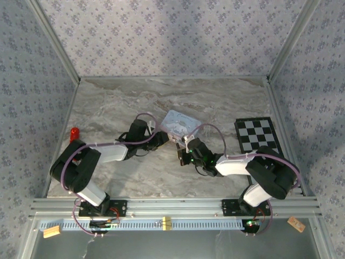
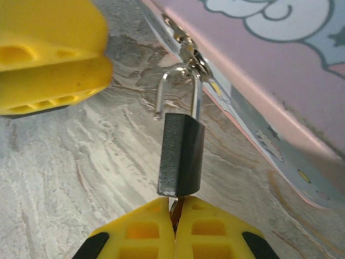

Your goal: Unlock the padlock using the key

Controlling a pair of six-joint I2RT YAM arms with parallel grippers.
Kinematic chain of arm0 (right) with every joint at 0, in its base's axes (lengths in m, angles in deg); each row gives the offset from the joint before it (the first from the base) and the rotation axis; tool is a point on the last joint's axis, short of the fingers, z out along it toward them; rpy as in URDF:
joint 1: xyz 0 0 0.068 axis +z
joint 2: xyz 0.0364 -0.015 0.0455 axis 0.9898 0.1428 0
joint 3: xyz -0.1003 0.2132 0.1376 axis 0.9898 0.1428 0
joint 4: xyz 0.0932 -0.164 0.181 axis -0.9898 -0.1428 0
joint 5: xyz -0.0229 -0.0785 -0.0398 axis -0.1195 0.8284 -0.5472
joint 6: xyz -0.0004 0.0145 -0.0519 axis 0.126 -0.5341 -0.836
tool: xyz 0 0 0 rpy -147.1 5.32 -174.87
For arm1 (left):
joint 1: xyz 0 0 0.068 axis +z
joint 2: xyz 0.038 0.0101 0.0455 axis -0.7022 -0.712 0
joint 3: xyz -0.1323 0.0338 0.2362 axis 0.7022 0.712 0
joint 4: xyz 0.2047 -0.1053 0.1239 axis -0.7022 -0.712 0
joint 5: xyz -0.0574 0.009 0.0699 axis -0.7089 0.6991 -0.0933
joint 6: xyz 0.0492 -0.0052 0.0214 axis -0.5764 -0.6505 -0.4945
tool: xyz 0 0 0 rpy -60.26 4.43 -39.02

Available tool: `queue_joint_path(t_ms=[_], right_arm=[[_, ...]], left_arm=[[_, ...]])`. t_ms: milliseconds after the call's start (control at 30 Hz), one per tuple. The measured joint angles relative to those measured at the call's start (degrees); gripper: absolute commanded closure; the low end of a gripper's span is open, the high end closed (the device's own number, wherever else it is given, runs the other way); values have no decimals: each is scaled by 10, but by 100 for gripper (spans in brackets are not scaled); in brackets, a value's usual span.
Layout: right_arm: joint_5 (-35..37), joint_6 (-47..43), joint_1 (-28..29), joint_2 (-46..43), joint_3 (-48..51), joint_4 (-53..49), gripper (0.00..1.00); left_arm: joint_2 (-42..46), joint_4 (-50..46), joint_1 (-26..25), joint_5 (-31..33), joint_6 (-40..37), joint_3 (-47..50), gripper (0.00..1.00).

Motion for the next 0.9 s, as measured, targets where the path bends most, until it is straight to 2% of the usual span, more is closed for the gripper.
queue_joint_path(t_ms=[267,533,667,900], right_arm=[[3,14,-5,0,3,-4,100],[-4,43,-15,-2,9,-11,100],[-8,54,-15,-3,9,-11,100],[-8,60,-15,-10,10,-14,100]], left_arm=[[59,-143,0,86,-80,-38,48],[74,-260,4,165,-205,-156,42],[29,-284,9,168,-256,-223,41],[-114,-321,11,178,-330,-344,43]])
